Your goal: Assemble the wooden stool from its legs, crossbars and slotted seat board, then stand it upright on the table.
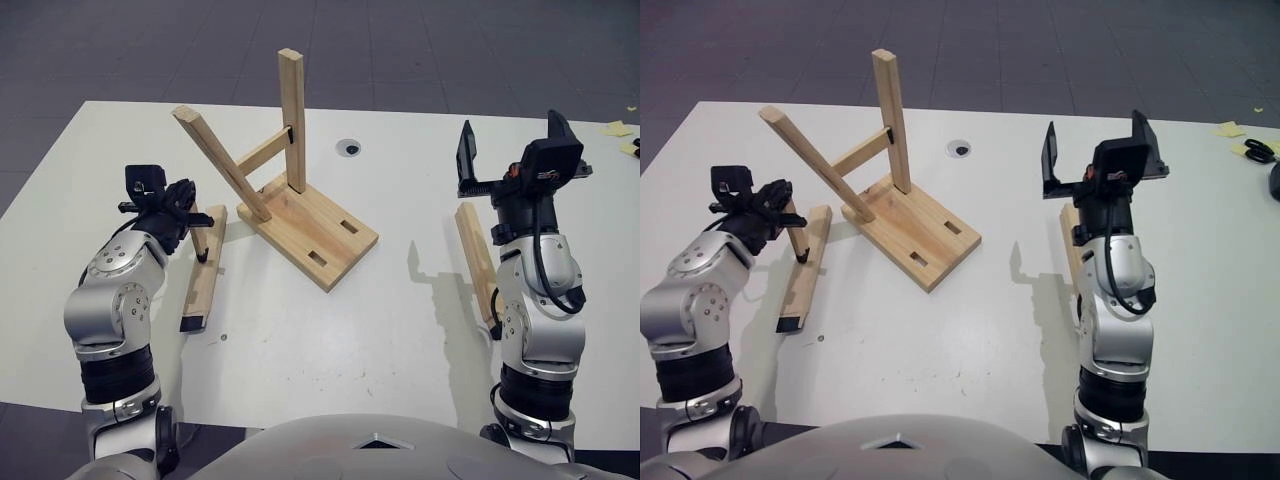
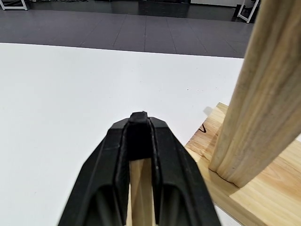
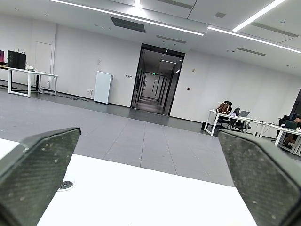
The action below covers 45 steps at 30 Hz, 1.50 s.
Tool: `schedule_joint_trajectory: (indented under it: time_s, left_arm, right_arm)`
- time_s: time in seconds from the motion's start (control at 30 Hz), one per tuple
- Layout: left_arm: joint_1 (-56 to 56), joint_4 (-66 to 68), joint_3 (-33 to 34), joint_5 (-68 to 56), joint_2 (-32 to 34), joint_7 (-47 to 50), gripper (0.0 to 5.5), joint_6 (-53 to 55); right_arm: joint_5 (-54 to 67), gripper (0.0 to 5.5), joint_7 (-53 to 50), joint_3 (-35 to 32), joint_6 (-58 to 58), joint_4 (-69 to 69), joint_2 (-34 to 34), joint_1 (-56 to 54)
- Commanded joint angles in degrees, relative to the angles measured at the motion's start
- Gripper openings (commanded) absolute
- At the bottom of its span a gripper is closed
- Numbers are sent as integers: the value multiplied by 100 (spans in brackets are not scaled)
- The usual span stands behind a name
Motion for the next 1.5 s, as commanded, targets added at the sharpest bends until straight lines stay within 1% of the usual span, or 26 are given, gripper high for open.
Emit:
schedule_joint_trajectory:
  time_s: [0.03, 0.23, 0.37, 0.5, 0.7, 0.93, 1.1, 1.17, 1.3, 1.5]
  left_arm:
    - [-444, 724, -207, 275, 28, -139, 43, -573]
    - [-1170, 1686, -383, 565, 67, -329, 43, -1390]
    - [-1222, 1891, -400, 620, 38, -396, 43, -1567]
    - [-752, 1663, -430, 582, -85, -444, 43, -1509]
    - [-212, 1500, -333, 484, -336, -432, 43, -1751]
    - [597, 649, -234, 381, -401, -406, 43, -1633]
    - [1259, 264, -295, 425, -482, -401, 43, -1702]
    - [1150, 216, -273, 367, -533, -354, 43, -1723]
    - [562, 329, -299, 360, -432, -408, 43, -1874]
    - [232, 713, -319, 463, -405, -437, 43, -2078]
  right_arm:
    - [-18, 540, 10, 80, -8, 63, 19, -105]
    - [-8, 540, 39, 174, -43, 162, 17, -210]
    - [1, 540, 53, 176, -53, 188, 8, -250]
    - [11, 540, 61, 124, -54, 180, -7, -226]
    - [21, 540, 70, 105, -39, 140, -6, -189]
    - [16, 540, 98, 81, -13, 131, -48, -223]
    - [13, 540, 95, 63, -2, 111, -57, -238]
    - [25, 540, 106, 84, -5, 123, -46, -250]
    - [44, 540, 127, 107, -35, 137, -32, -280]
    - [53, 540, 152, 81, -43, 189, -42, -350]
